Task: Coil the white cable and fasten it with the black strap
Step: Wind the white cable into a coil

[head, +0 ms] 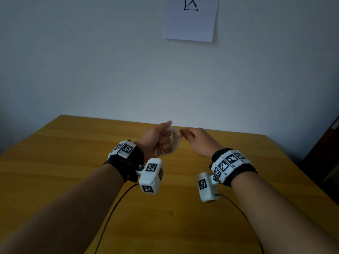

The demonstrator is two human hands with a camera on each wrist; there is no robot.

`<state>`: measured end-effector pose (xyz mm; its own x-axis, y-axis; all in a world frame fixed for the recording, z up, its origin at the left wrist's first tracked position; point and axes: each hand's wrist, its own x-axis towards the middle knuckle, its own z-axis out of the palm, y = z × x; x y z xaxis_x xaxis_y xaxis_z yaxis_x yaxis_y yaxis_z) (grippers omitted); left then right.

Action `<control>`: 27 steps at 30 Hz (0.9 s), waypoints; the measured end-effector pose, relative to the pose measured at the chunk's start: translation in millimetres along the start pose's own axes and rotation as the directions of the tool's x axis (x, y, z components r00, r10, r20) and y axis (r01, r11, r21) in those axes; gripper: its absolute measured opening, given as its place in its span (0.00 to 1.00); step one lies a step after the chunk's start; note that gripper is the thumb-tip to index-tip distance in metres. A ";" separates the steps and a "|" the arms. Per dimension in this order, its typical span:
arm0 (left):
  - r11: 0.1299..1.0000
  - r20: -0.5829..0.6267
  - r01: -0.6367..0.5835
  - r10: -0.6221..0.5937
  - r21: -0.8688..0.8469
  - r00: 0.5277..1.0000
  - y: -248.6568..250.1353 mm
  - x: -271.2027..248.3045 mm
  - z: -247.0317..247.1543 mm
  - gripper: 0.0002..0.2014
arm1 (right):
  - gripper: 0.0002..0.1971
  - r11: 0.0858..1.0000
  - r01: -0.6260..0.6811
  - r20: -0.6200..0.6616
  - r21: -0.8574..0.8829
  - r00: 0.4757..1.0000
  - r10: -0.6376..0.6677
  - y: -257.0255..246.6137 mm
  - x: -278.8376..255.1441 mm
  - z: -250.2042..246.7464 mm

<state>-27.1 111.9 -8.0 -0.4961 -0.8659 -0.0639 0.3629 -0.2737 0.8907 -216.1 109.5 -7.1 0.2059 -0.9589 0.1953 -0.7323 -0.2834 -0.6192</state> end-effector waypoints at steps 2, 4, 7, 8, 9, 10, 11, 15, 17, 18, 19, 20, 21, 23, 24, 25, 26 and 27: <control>0.982 0.035 -0.023 0.030 -0.185 0.999 3.1 1.2 5.5 0.27 | 0.22 0.999 0.001 -0.007 0.040 1.000 -0.001 -1.0 1.8 9.0; 0.945 0.055 -0.041 0.062 -0.325 0.997 4.4 2.8 9.3 0.24 | 0.21 0.997 -0.031 0.017 0.074 0.999 0.030 -1.9 4.0 17.3; 0.930 0.010 -0.155 0.168 -0.332 0.986 5.6 6.9 12.9 0.21 | 0.12 0.995 -0.056 0.100 0.081 0.994 0.048 -5.5 1.1 26.8; 0.931 -0.015 -0.201 0.207 -0.305 0.978 6.9 8.2 13.5 0.21 | 0.12 0.997 -0.047 0.147 0.067 0.988 0.037 -7.1 -1.3 28.9; 0.933 -0.028 -0.239 0.241 -0.270 0.970 9.3 8.1 13.9 0.21 | 0.13 0.999 -0.031 0.197 0.043 0.980 0.022 -8.6 -3.7 31.3; 0.941 -0.034 -0.266 0.265 -0.210 0.964 10.8 7.4 15.0 0.21 | 0.16 1.000 -0.020 0.239 0.011 0.971 0.017 -10.4 -5.5 33.7; 0.948 -0.023 -0.283 0.282 -0.148 0.959 11.8 7.0 14.4 0.22 | 0.19 1.000 -0.020 0.273 -0.018 0.962 0.024 -12.2 -6.7 36.0; 0.876 -0.102 -0.311 0.370 0.368 0.923 9.2 11.2 3.8 0.31 | 0.24 0.995 -0.098 0.384 -0.022 0.918 0.099 -19.6 -9.9 43.9; 0.754 -0.122 -0.301 0.448 0.585 0.886 5.4 15.7 -5.4 0.29 | 0.23 0.994 -0.093 0.424 -0.049 0.900 0.105 -21.8 -12.0 43.0; 0.688 -0.128 -0.278 0.476 0.671 0.870 2.7 17.1 -8.9 0.28 | 0.21 0.994 -0.089 0.435 -0.056 0.894 0.105 -23.3 -13.3 40.8; 0.610 -0.120 -0.250 0.500 0.752 0.858 -0.9 19.3 -15.4 0.26 | 0.20 0.994 -0.083 0.440 -0.067 0.892 0.104 -25.6 -14.4 37.9; 0.535 -0.102 -0.218 0.506 0.816 0.857 -3.9 17.7 -18.2 0.25 | 0.19 0.994 -0.071 0.437 -0.085 0.894 0.101 -28.1 -15.2 34.5; 0.464 -0.076 -0.195 0.503 0.864 0.861 -6.8 15.8 -20.3 0.22 | 0.18 0.993 -0.055 0.426 -0.106 0.899 0.095 -30.7 -16.5 30.8; 0.355 -0.049 -0.127 0.447 0.926 0.893 -10.8 9.3 -23.4 0.17 | 0.17 0.991 -0.020 0.386 -0.131 0.920 0.070 -34.9 -18.2 23.5; 0.306 -0.063 -0.068 0.399 0.950 0.915 -12.0 6.3 -23.3 0.17 | 0.16 0.992 -0.004 0.364 -0.128 0.930 0.051 -36.3 -18.9 19.9; 0.224 -0.048 -0.036 0.360 0.974 0.932 -13.1 4.2 -24.8 0.18 | 0.15 0.993 0.016 0.337 -0.120 0.941 0.026 -37.6 -19.9 16.5; 0.169 -0.041 -0.013 0.314 0.985 0.949 -13.2 2.0 -25.5 0.20 | 0.14 0.993 0.042 0.308 -0.110 0.951 -0.006 -38.4 -20.4 13.6; 0.125 -0.021 -0.014 0.278 0.992 0.960 -13.8 2.3 -29.6 0.24 | 0.13 0.992 0.067 0.280 -0.103 0.959 -0.036 -38.8 -20.6 11.0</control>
<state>-9.9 101.3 -33.8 -0.3588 -0.9166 0.1763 -0.7299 0.3932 0.5591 -184.8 140.1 4.5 0.4055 -0.9141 -0.0032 -0.7798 -0.3441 -0.5230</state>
